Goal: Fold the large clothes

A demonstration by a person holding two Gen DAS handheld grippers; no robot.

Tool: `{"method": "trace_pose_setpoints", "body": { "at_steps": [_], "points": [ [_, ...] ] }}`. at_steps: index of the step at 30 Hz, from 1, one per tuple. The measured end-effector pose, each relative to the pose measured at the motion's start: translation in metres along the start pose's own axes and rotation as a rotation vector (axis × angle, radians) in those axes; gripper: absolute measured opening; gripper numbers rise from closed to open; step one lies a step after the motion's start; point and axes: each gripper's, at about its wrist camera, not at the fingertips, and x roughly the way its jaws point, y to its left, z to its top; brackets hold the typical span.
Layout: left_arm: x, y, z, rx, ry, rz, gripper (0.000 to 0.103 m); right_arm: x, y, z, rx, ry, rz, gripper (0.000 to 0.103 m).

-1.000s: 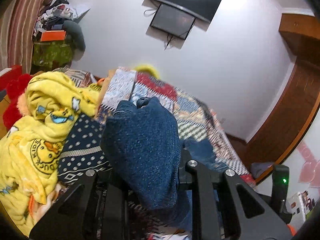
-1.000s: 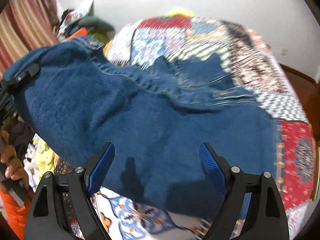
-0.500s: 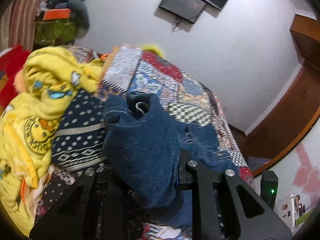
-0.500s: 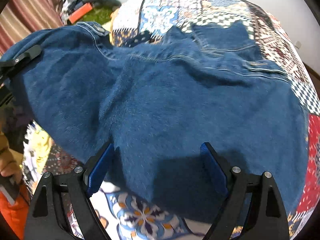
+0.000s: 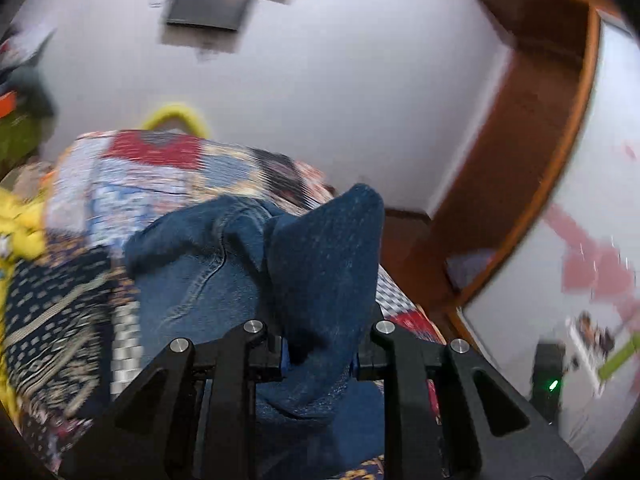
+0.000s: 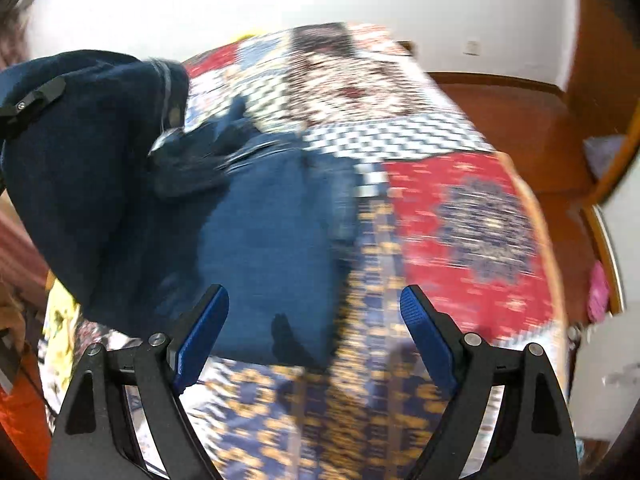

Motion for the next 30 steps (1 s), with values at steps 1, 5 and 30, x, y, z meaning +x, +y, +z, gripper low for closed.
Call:
{"method": "trace_pose_setpoints", "body": {
  "at_steps": [1,5,30],
  "points": [
    [0.008,-0.011,-0.004,0.029,0.019,-0.011,0.02,-0.004,-0.008,-0.001,0.014,-0.006,-0.01,0.086],
    [0.045,-0.054,-0.041,0.182,0.142,-0.057,0.02,-0.019,-0.04,-0.005,0.065,-0.031,-0.052,0.086],
    [-0.016,-0.034,-0.089,0.338,0.309,-0.036,0.071,-0.061,-0.002,0.006,-0.049,-0.159,0.013,0.086]
  ]
}}
